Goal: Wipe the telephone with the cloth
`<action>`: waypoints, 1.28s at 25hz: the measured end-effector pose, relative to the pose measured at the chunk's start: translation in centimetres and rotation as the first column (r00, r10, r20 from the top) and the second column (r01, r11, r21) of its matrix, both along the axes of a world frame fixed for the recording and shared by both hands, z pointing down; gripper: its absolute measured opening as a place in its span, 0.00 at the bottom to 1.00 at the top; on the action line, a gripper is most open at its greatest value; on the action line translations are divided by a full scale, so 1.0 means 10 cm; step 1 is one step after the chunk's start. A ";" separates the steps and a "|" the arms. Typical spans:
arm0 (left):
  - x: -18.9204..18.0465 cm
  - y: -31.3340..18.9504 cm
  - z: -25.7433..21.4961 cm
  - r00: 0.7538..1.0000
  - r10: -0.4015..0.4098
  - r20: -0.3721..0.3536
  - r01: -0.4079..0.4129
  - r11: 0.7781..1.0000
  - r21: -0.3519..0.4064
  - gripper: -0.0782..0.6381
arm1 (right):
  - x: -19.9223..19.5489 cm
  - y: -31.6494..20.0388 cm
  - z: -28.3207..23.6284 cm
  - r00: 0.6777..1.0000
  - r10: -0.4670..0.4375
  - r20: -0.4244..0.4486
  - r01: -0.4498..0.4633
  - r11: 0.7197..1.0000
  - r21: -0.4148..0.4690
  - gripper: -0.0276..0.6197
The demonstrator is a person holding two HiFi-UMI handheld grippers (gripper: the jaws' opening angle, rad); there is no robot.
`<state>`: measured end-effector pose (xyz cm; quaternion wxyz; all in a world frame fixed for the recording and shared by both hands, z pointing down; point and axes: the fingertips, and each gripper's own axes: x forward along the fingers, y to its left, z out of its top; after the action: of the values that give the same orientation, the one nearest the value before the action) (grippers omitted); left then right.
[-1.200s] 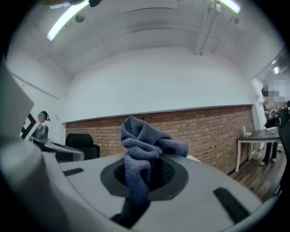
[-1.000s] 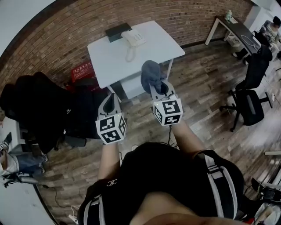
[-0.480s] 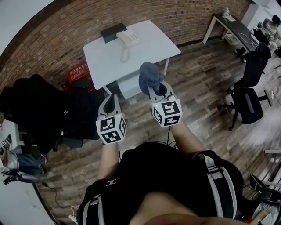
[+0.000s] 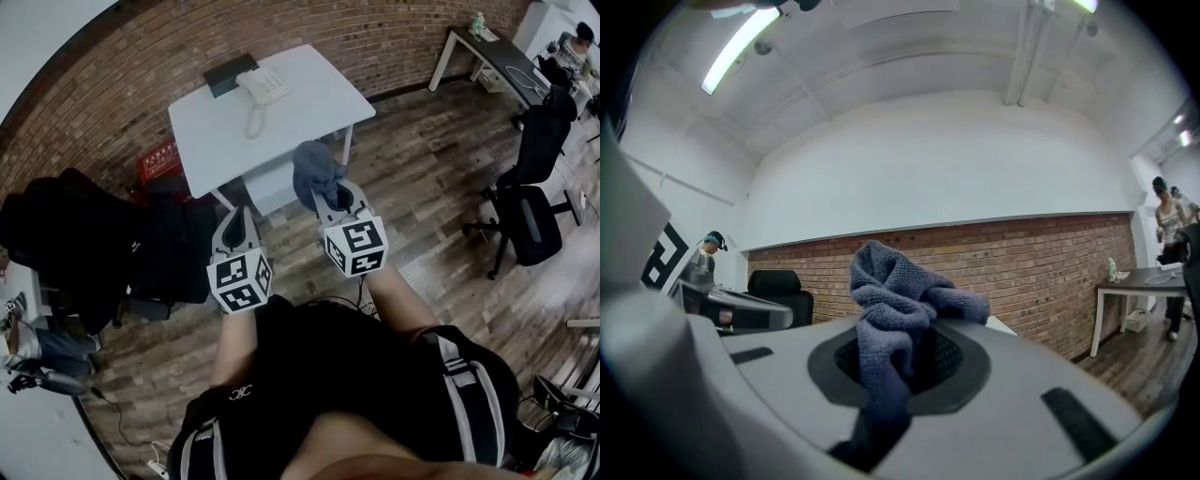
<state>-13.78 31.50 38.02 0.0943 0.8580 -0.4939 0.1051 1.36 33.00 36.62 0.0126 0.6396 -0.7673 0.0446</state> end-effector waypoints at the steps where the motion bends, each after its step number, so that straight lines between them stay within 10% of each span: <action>1: 0.02 -0.01 0.03 1.000 0.000 0.001 0.000 1.000 -0.005 0.10 | 0.03 -0.01 0.02 1.000 0.002 -0.002 -0.003 1.000 -0.003 0.08; 32: 0.05 -2.90 0.12 0.973 0.224 -0.050 -0.225 0.974 -0.015 0.10 | -0.17 -2.70 0.10 0.994 0.111 -0.008 -0.112 0.992 -0.057 0.08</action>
<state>-13.30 2.49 39.23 0.1025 0.9095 -0.3903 0.0996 -0.33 6.00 37.61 0.0301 0.6810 -0.7287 0.0658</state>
